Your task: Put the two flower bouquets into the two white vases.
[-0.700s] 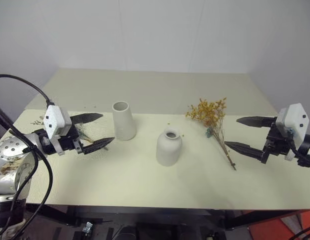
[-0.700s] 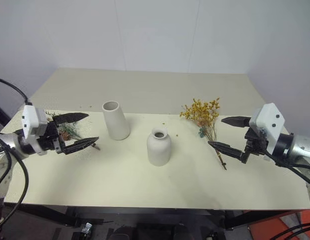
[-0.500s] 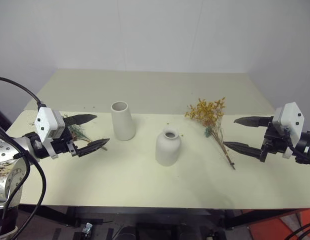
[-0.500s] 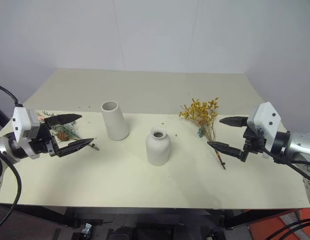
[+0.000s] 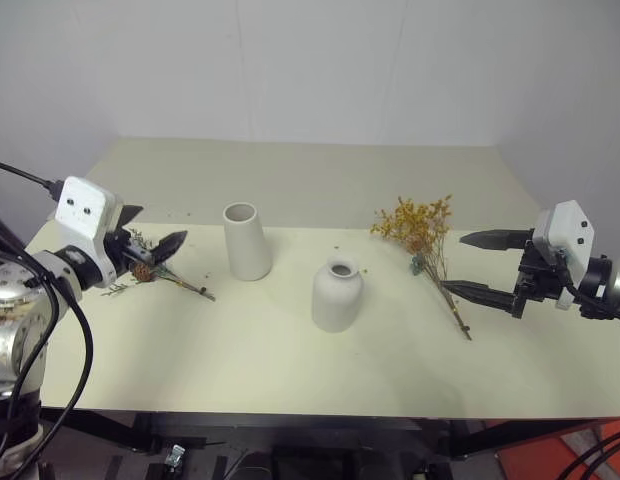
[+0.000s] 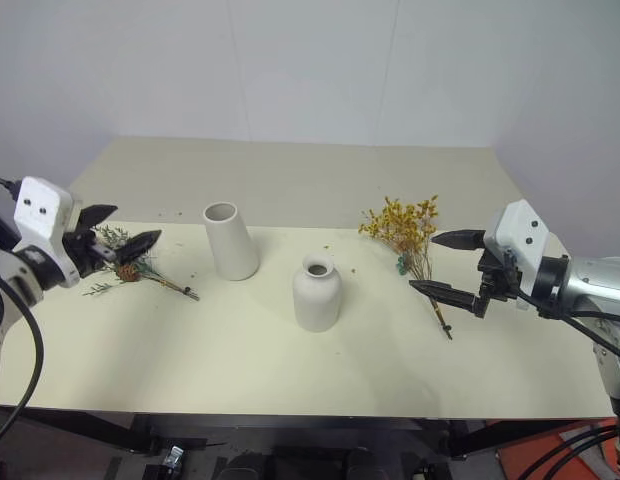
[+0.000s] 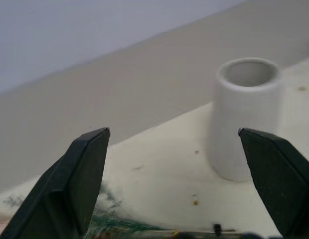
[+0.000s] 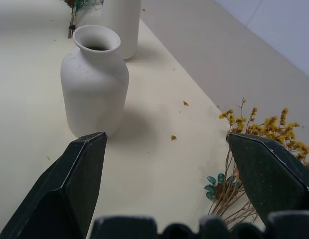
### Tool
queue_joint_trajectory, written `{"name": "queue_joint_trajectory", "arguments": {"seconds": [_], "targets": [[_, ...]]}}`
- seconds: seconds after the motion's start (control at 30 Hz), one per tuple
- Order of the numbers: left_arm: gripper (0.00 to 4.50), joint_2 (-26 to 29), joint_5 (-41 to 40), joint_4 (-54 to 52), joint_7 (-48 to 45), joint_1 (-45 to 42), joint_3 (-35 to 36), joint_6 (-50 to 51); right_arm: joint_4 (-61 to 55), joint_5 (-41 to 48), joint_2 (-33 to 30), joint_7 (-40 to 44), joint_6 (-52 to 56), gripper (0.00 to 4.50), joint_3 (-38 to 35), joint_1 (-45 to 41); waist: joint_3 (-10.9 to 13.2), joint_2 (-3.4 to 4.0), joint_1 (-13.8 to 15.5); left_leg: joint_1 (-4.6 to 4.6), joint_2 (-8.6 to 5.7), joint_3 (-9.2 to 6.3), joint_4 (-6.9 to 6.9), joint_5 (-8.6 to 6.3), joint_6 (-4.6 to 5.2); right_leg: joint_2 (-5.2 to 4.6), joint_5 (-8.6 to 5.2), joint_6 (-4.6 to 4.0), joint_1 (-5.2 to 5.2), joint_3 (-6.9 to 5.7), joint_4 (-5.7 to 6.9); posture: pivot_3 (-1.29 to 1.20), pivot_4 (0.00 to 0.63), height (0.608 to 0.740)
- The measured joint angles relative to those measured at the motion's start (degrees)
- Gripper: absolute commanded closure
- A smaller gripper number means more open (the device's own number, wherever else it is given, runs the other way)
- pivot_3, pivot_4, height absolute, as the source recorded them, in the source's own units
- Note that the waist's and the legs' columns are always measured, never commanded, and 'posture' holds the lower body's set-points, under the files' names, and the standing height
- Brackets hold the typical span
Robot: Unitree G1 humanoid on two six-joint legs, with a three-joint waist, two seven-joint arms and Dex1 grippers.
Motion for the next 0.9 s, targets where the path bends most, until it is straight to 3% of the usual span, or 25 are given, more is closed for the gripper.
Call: {"name": "queue_joint_trajectory", "arguments": {"seconds": [0.1,0.3,0.43,0.7,0.9], "targets": [[0.01,-4.6,-0.2,1.3,9.0,-11.6,0.0,13.8,1.0,-0.2,0.2,0.5,-0.4,0.00,1.3,-1.3,0.0,-0.04,0.2,0.02,-0.05,-0.06,0.03,0.00,0.00,-0.01,0.02,0.04,0.07,-0.04,0.02,0.00,0.150,0.740],[0.01,-11.4,6.8,10.6,23.7,-31.1,-2.2,37.1,3.5,-1.3,0.5,1.8,-1.5,0.00,3.0,-4.3,0.0,-0.07,-0.2,0.00,-0.11,-0.08,0.02,0.00,-0.01,-0.01,0.02,0.06,0.02,-0.01,0.04,0.00,0.150,0.740],[0.01,-14.2,5.3,27.9,31.0,-39.1,0.9,39.5,6.0,-2.5,0.5,3.6,-2.7,0.00,4.3,-7.2,0.0,-0.07,-0.5,0.12,-0.09,-0.08,0.01,0.01,-0.01,0.01,0.02,0.05,0.01,0.01,0.15,0.00,0.150,0.740],[0.01,-12.6,-0.8,58.1,47.6,-50.6,6.0,39.5,9.0,-4.4,1.0,6.6,-4.9,0.00,7.5,-12.9,0.0,-0.07,-0.4,0.04,-0.17,-0.07,-0.01,0.00,-0.04,-0.08,0.03,0.06,-0.05,0.02,0.13,0.00,0.150,0.740],[0.01,-14.9,1.0,63.7,57.6,-50.8,12.1,39.6,11.4,-5.2,4.3,8.0,-6.3,0.00,10.9,-19.3,0.0,-0.09,-0.2,0.03,-0.17,-0.09,-0.01,0.03,-0.20,-0.09,0.11,-0.04,-0.08,0.00,0.18,0.00,0.150,0.740]]}}
